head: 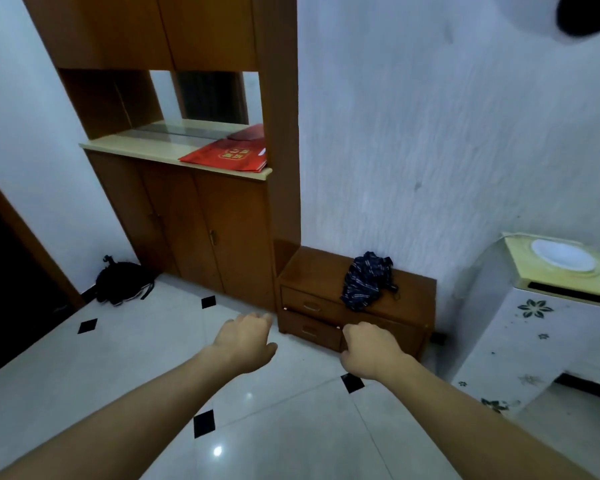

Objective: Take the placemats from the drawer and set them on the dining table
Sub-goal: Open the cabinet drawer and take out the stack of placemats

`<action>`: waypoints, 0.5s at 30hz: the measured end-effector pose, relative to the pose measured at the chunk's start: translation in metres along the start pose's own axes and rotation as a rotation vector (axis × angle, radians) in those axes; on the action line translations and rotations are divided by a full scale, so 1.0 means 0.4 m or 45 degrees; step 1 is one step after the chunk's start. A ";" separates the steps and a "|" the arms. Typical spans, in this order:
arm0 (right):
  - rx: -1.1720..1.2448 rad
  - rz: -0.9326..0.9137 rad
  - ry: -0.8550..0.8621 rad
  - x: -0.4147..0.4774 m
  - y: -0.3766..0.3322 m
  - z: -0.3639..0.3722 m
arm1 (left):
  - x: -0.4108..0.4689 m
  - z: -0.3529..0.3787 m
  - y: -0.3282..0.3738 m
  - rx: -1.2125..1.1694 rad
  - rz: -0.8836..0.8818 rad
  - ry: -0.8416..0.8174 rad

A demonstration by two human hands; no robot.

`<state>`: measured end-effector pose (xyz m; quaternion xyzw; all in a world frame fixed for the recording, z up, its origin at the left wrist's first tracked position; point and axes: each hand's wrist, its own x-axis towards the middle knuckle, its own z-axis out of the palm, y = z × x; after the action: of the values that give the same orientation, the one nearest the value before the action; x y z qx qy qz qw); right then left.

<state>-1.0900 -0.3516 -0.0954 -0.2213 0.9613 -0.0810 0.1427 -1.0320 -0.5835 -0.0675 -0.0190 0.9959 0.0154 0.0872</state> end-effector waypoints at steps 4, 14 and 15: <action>0.041 0.050 0.011 0.178 0.039 0.003 | 0.189 0.024 -0.041 -0.037 0.057 -0.027; 0.224 0.065 -0.024 0.794 0.242 0.116 | 0.829 0.207 -0.085 -0.052 0.064 -0.170; 0.249 0.071 -0.045 0.860 0.270 0.132 | 0.902 0.234 -0.087 -0.055 0.057 -0.190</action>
<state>-1.4133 -0.4149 -0.2512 -0.1807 0.9520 -0.1664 0.1826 -1.3694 -0.6277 -0.2235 0.0025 0.9862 0.0404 0.1605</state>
